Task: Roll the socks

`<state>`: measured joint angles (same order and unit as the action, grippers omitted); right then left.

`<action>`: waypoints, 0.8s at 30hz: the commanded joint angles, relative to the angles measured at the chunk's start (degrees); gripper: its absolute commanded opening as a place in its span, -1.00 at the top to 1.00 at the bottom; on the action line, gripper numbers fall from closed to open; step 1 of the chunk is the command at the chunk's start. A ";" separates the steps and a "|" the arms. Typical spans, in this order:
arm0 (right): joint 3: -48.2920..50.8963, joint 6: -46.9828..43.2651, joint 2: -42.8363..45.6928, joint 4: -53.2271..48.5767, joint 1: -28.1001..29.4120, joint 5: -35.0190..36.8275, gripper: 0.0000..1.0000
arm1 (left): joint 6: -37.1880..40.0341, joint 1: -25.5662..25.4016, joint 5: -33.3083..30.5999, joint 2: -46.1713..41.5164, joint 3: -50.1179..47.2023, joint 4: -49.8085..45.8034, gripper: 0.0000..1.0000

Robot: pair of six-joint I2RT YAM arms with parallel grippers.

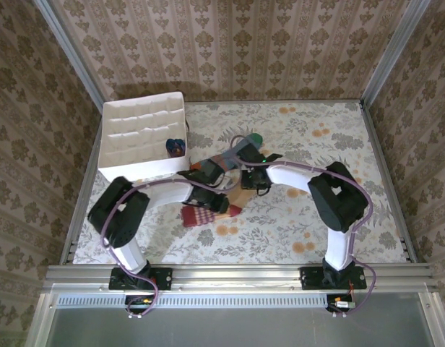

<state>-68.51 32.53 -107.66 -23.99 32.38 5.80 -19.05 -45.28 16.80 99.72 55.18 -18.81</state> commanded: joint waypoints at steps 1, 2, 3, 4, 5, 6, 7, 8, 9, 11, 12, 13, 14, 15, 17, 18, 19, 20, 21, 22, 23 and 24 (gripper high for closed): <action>0.86 -5.28 4.46 -1.84 -5.59 0.47 0.19 | -6.29 -4.94 5.21 7.81 5.37 4.75 0.66; 0.52 -6.76 5.84 -2.80 -7.17 0.51 0.17 | -6.50 -6.01 5.52 9.52 8.55 4.49 0.65; 0.19 -8.11 7.07 -3.74 -8.23 0.82 0.16 | -6.42 -6.46 5.40 10.63 11.35 4.02 0.65; 0.05 -9.72 8.69 -4.74 -9.04 1.44 0.15 | -6.34 -6.65 5.03 11.33 13.94 3.70 0.64; 0.04 -10.95 10.38 -5.97 -9.51 2.66 0.14 | -6.40 -6.37 4.48 11.32 15.10 3.99 0.62; 0.19 -12.04 12.16 -6.48 -9.59 4.17 0.13 | -6.52 -5.81 4.16 10.92 15.40 4.52 0.61; 0.53 -12.45 13.70 -8.65 -9.53 5.00 0.12 | -6.69 -4.79 4.13 9.93 15.05 5.20 0.60; 1.41 -12.24 15.44 -9.55 -9.33 5.62 0.09 | -6.79 -3.42 4.16 8.56 14.12 5.93 0.58; 2.42 -11.76 16.84 -10.04 -8.99 5.86 0.08 | -6.73 -2.15 4.21 7.20 13.04 6.31 0.56; 4.78 -9.89 19.93 -10.79 -6.87 7.12 0.05 | -6.06 1.69 4.16 3.37 9.64 6.23 0.54; 5.82 -9.04 20.87 -10.98 -5.37 8.12 0.04 | -5.52 3.35 4.04 1.52 7.99 5.81 0.53; 6.87 -7.92 21.62 -11.16 -2.57 9.48 0.04 | -4.93 5.70 3.74 -0.64 5.95 5.02 0.53; 7.47 -6.53 21.71 -11.48 0.60 10.76 0.04 | -4.23 8.15 3.52 -2.89 3.71 4.34 0.53; 7.67 -4.95 21.42 -11.77 3.57 11.54 0.04 | -3.82 10.25 3.57 -4.84 1.68 3.95 0.53; 6.71 -1.04 18.71 -12.41 10.78 12.47 0.04 | -2.55 15.64 4.16 -9.32 -3.06 3.18 0.52; 5.62 0.60 16.81 -12.80 13.92 12.53 0.07 | -1.99 17.67 4.46 -11.01 -4.60 2.38 0.52; 3.92 2.04 14.25 -13.28 17.29 12.31 0.12 | -1.10 20.62 4.84 -12.91 -6.27 1.32 0.52; 2.12 2.80 11.48 -13.73 20.51 12.35 0.15 | -0.21 22.88 4.90 -14.72 -7.61 0.33 0.52; 0.00 3.01 9.01 -14.39 23.01 12.71 0.18 | 0.52 24.21 4.96 -16.35 -8.72 -0.39 0.52; -3.05 2.86 5.77 -15.50 25.93 13.44 0.20 | 1.12 25.83 5.04 -18.00 -9.89 -1.07 0.52; -4.98 2.48 3.51 -16.46 27.63 14.09 0.20 | 1.61 27.14 5.22 -19.44 -10.87 -1.74 0.51; -6.65 2.31 1.49 -17.39 28.94 14.74 0.20 | 1.92 28.03 5.42 -20.55 -11.53 -2.13 0.51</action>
<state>-70.32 32.38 -102.00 -36.47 58.26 16.80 -20.47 -18.94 20.80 82.43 45.58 -17.08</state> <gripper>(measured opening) 0.400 0.243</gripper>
